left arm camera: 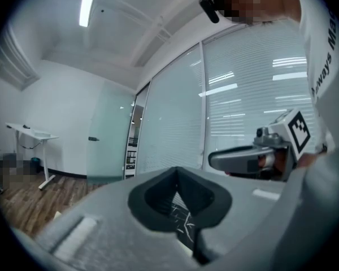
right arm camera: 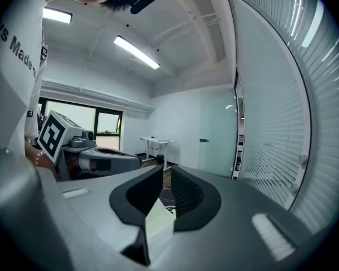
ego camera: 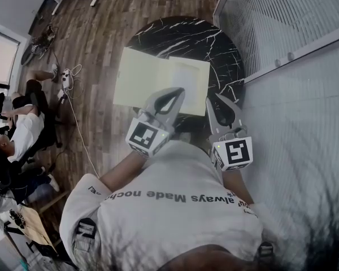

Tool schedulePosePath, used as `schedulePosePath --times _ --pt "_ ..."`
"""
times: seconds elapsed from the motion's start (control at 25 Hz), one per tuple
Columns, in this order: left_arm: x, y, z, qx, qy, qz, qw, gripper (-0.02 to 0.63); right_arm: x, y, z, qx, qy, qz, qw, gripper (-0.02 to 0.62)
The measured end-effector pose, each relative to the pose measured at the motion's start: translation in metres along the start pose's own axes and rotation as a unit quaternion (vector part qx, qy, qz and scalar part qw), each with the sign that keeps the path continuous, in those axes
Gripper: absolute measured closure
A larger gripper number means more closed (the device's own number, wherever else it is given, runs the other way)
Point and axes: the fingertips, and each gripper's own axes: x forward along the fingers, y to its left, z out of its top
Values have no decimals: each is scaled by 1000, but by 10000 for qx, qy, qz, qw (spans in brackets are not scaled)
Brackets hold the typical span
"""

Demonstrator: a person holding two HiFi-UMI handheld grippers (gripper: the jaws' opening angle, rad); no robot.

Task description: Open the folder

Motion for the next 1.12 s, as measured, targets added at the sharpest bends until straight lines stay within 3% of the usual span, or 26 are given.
schedulePosePath --times 1.12 --pt "1 9 -10 -115 95 15 9999 604 7 1 0 -37 52 -15 10000 552"
